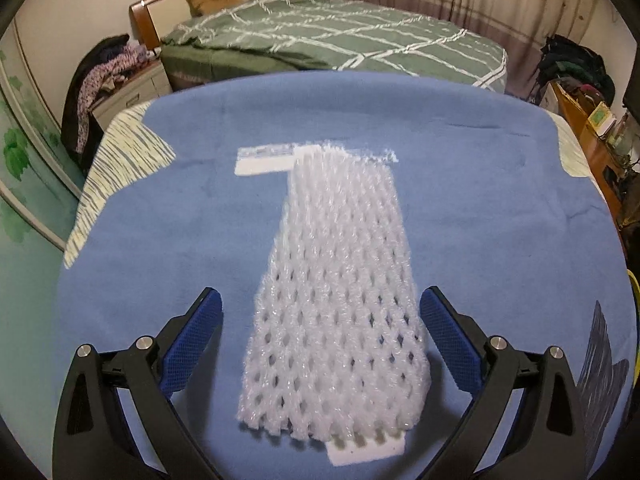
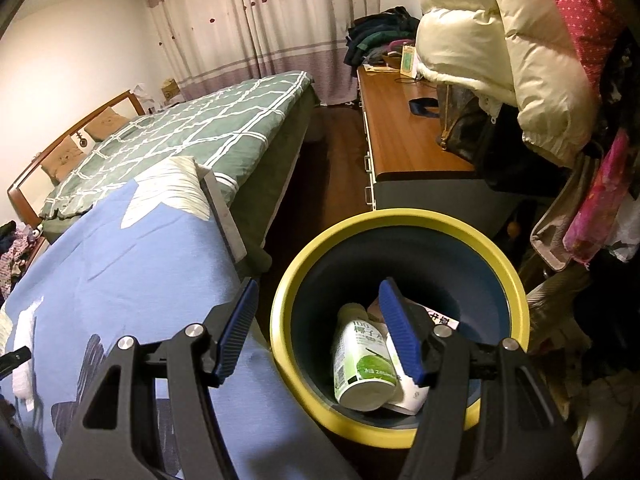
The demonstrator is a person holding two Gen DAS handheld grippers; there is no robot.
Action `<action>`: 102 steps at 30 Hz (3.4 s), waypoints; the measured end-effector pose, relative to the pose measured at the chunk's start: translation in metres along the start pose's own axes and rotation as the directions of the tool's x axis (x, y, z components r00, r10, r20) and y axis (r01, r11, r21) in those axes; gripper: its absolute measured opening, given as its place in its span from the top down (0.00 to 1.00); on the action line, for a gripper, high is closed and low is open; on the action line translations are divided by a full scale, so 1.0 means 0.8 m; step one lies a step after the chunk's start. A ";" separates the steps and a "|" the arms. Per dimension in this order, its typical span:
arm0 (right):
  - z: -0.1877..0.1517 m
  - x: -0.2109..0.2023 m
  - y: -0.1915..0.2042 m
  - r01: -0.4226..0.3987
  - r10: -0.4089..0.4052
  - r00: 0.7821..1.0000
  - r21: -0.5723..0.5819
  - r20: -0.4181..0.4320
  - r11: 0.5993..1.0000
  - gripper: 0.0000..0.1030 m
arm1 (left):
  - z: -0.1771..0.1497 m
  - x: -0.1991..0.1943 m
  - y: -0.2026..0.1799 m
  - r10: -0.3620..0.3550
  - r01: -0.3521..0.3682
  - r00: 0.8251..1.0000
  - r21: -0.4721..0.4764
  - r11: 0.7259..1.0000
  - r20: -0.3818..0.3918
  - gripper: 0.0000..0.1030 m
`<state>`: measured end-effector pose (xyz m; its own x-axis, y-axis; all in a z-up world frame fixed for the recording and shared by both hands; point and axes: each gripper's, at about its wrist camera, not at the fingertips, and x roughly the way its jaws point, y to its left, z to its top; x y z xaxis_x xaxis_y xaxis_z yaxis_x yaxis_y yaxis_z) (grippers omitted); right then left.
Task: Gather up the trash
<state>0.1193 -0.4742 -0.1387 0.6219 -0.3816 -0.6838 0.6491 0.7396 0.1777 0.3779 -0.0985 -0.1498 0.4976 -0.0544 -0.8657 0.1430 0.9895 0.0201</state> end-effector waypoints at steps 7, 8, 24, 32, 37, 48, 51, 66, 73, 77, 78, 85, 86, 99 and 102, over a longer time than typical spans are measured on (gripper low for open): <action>-0.002 -0.004 0.004 -0.042 0.042 0.999 -0.011 -0.003 0.999 0.42 | 0.002 0.002 -0.008 -0.012 0.012 1.000 0.018 1.000 0.015 0.33; -0.002 -0.005 0.004 -0.051 0.051 0.999 -0.013 -0.004 0.999 0.42 | 0.002 0.000 -0.009 -0.017 0.016 1.000 0.022 1.000 0.018 0.36; 0.007 -0.055 -0.033 -0.052 0.057 0.997 -0.090 0.055 0.995 0.42 | -0.014 -0.081 -0.111 -0.198 0.184 0.977 0.159 0.970 0.081 0.60; 0.002 -0.085 -0.092 -0.018 0.023 0.997 -0.074 0.072 0.997 0.42 | -0.043 -0.135 -0.257 -0.353 0.316 0.934 0.337 0.887 0.054 0.60; -0.009 -0.102 -0.126 -0.003 0.007 0.998 -0.060 0.067 0.998 0.42 | -0.072 -0.151 -0.363 -0.422 0.384 0.907 0.434 0.815 -0.010 0.60; -0.024 -0.135 -0.181 0.015 -0.012 0.998 -0.031 0.068 0.999 0.42 | -0.117 -0.111 -0.535 -0.408 0.444 0.893 0.531 0.722 -0.192 0.59; -0.027 -0.141 -0.193 0.022 -0.020 0.998 -0.024 0.064 0.999 0.42 | -0.126 -0.097 -0.559 -0.390 0.443 0.895 0.543 0.714 -0.217 0.53; -0.032 -0.163 -0.183 -0.029 0.032 0.997 -0.042 0.069 0.999 0.38 | -0.112 -0.176 -0.435 -0.435 0.386 0.901 0.453 0.804 0.005 0.08; -0.036 -0.178 -0.122 -0.123 0.134 0.988 -0.152 0.071 0.981 0.33 | -0.138 -0.267 -0.253 -0.368 0.267 0.890 0.346 0.899 0.269 0.05; -0.037 -0.201 -0.086 -0.161 0.188 0.977 -0.225 0.105 0.961 0.28 | -0.174 -0.301 -0.152 -0.237 0.153 0.889 0.234 0.960 0.391 0.05; -0.038 -0.207 -0.079 -0.170 0.201 0.973 -0.238 0.112 0.956 0.27 | -0.183 -0.305 -0.126 -0.196 0.124 0.894 0.198 0.972 0.404 0.05; -0.050 -0.239 -0.039 -0.222 0.279 0.951 -0.333 0.135 0.916 0.23 | -0.234 -0.331 -0.001 -0.049 0.062 0.900 -0.014 0.998 0.434 0.05; -0.052 -0.243 -0.036 -0.227 0.286 0.949 -0.340 0.135 0.913 0.23 | -0.241 -0.335 0.012 -0.038 0.059 0.897 -0.034 0.998 0.441 0.05; -0.068 -0.270 -0.011 -0.254 0.327 0.934 -0.380 0.141 0.889 0.21 | -0.277 -0.369 0.034 -0.014 0.053 0.869 -0.065 0.996 0.495 0.05; -0.067 -0.272 -0.012 -0.254 0.327 0.934 -0.377 0.144 0.891 0.21 | -0.272 -0.368 0.024 -0.024 0.058 0.871 -0.054 0.997 0.491 0.05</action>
<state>-0.0458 -0.3687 -0.0300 0.8563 -0.1945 -0.4784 0.2555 0.9646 0.0650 0.0479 -0.0343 -0.0032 0.8502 -0.1369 -0.5083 0.1252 0.9905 -0.0573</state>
